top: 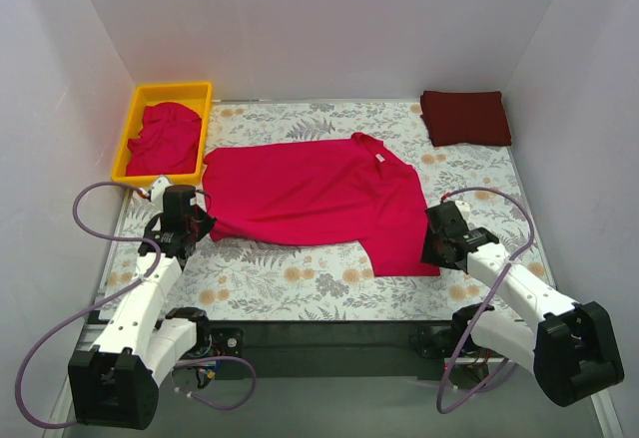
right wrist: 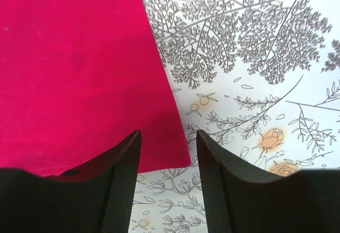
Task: Fold and stack the t-shirts
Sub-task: Flatten the tshirt out
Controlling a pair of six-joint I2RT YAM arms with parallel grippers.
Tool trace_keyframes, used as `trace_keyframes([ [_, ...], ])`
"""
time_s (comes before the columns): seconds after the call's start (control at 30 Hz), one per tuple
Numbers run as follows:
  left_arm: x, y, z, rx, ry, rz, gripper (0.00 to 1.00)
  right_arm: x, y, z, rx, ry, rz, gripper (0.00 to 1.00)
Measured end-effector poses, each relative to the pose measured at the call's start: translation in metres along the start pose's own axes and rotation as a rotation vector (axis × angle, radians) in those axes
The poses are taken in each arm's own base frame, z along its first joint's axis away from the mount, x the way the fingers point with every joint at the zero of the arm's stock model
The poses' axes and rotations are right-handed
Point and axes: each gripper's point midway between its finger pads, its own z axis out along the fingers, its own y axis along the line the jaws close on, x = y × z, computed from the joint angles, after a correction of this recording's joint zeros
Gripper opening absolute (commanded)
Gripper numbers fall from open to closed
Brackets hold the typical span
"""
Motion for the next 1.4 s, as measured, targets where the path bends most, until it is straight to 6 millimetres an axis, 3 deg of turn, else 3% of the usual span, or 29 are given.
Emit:
trace_keyframes([
  [0.2, -0.001, -0.001, -0.002, 0.007, -0.006, -0.002, 0.0, 0.016, -0.004, 0.009, 0.025, 0.064, 0.007, 0.5],
  [0.53, -0.003, 0.0, -0.004, 0.004, -0.014, -0.007, 0.0, 0.016, 0.006, 0.014, -0.007, 0.08, 0.04, 0.4],
  [0.57, -0.003, 0.0, -0.005, 0.005, -0.016, -0.008, 0.0, 0.015, 0.007, 0.015, -0.012, 0.079, 0.041, 0.3],
  [0.73, -0.003, 0.001, -0.005, 0.003, -0.014, -0.009, 0.0, 0.008, 0.017, 0.02, -0.053, 0.062, 0.054, 0.01],
  [0.93, -0.002, 0.001, -0.005, 0.001, -0.012, -0.01, 0.0, 0.004, 0.023, 0.021, -0.083, 0.05, 0.063, 0.01],
  [1.13, 0.003, 0.005, 0.002, -0.031, 0.013, -0.002, 0.0, -0.004, 0.017, 0.016, -0.068, 0.047, 0.044, 0.01],
  [1.2, -0.001, 0.001, 0.006, -0.05, 0.027, -0.002, 0.0, -0.028, 0.012, 0.009, -0.047, 0.008, 0.048, 0.01],
  [1.27, -0.011, -0.01, 0.01, -0.058, 0.027, -0.005, 0.0, -0.066, 0.011, -0.002, -0.041, -0.058, 0.068, 0.01],
  [1.4, -0.062, -0.057, 0.007, -0.019, -0.024, -0.026, 0.0, -0.176, 0.007, -0.043, -0.059, -0.284, 0.144, 0.01],
])
